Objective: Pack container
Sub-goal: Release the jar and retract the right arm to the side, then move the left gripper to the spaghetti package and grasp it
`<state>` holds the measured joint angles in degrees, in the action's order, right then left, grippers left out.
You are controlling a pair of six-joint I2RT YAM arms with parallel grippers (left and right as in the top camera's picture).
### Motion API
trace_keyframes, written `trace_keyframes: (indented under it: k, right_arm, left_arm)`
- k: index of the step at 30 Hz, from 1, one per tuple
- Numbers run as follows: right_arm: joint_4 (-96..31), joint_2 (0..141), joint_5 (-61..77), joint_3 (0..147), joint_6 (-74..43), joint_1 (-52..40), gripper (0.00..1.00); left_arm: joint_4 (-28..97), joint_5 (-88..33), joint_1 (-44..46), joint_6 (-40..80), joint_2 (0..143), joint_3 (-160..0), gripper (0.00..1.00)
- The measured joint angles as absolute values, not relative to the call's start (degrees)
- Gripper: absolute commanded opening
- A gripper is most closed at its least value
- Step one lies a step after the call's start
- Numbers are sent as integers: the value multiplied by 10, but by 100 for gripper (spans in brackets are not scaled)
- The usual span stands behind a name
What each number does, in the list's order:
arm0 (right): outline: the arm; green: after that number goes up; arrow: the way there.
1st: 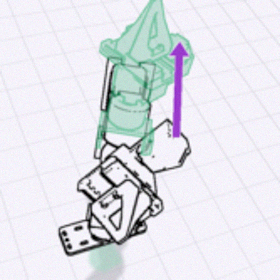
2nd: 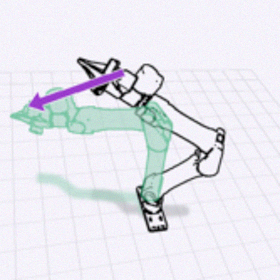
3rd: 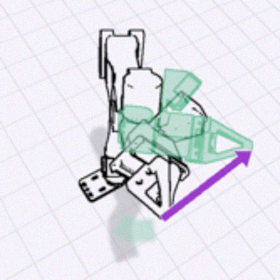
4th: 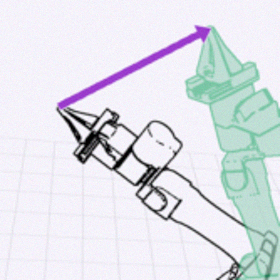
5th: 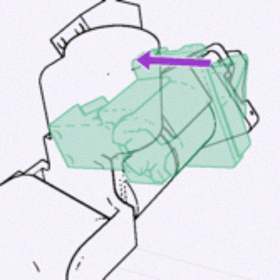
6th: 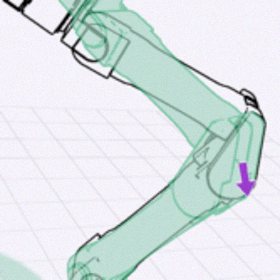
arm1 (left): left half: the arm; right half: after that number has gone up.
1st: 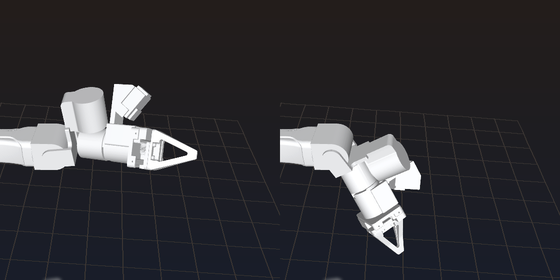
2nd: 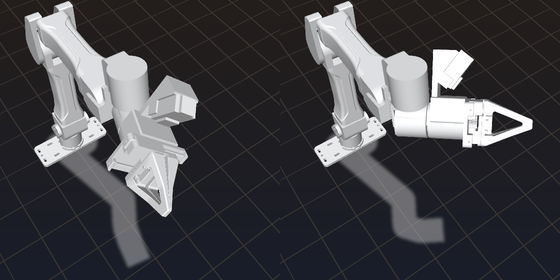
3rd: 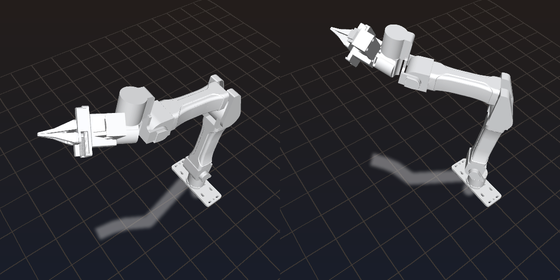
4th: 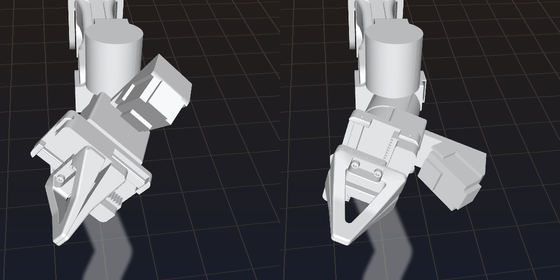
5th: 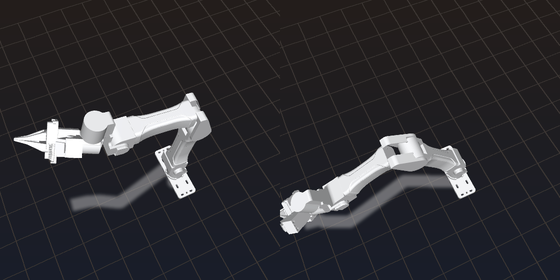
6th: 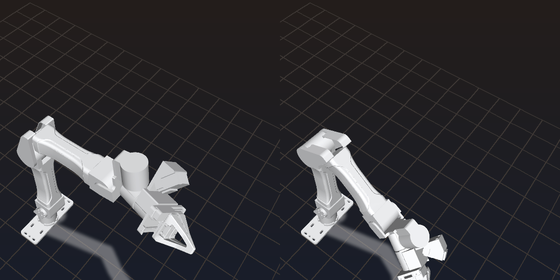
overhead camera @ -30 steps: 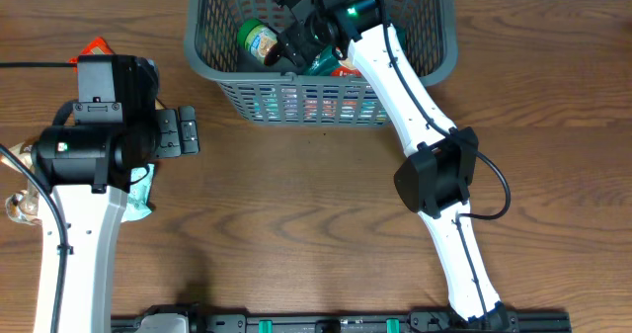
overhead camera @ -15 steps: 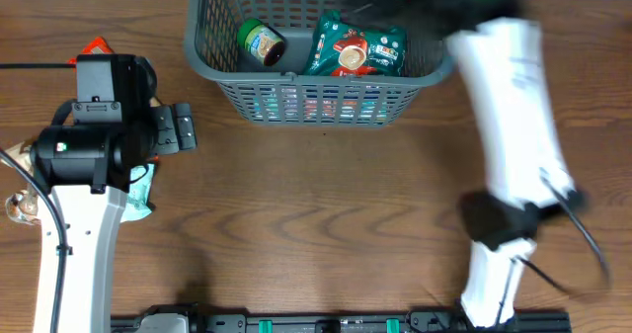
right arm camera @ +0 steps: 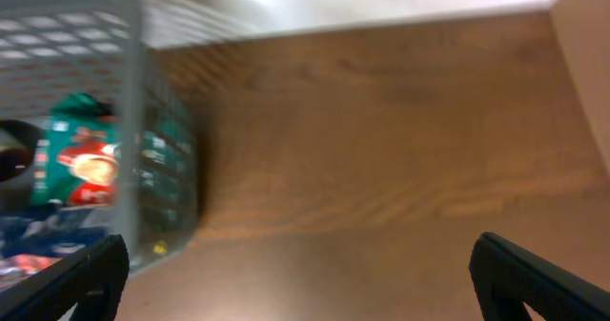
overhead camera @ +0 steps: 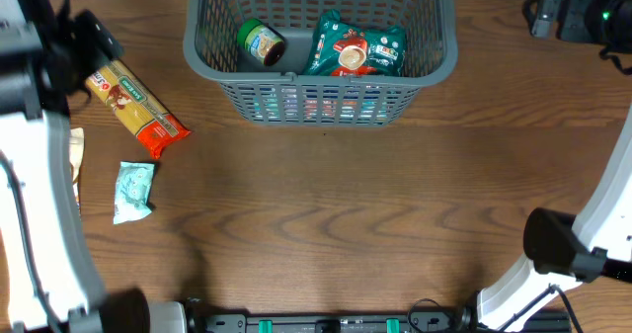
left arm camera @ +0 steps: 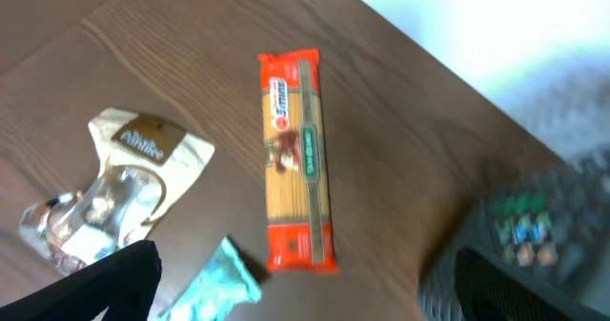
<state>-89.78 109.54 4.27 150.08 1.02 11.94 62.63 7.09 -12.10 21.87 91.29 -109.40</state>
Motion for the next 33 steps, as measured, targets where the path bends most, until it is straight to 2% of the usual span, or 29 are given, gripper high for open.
trace_keyframes:
  k: [7,16,33]
  right_arm:
    - [-910,1106,43,1495,-1,173,99]
    - [-907,1109,43,1495,-5,184,99]
    - [-910,1144,43,1495,-5,184,99]
  left_arm:
    - [628,63,-134,229,1039,-1133,99]
    - [630,61,-134,283,1173,-1133,99]
    - [619,60,-154,284,1300,-1133,99]
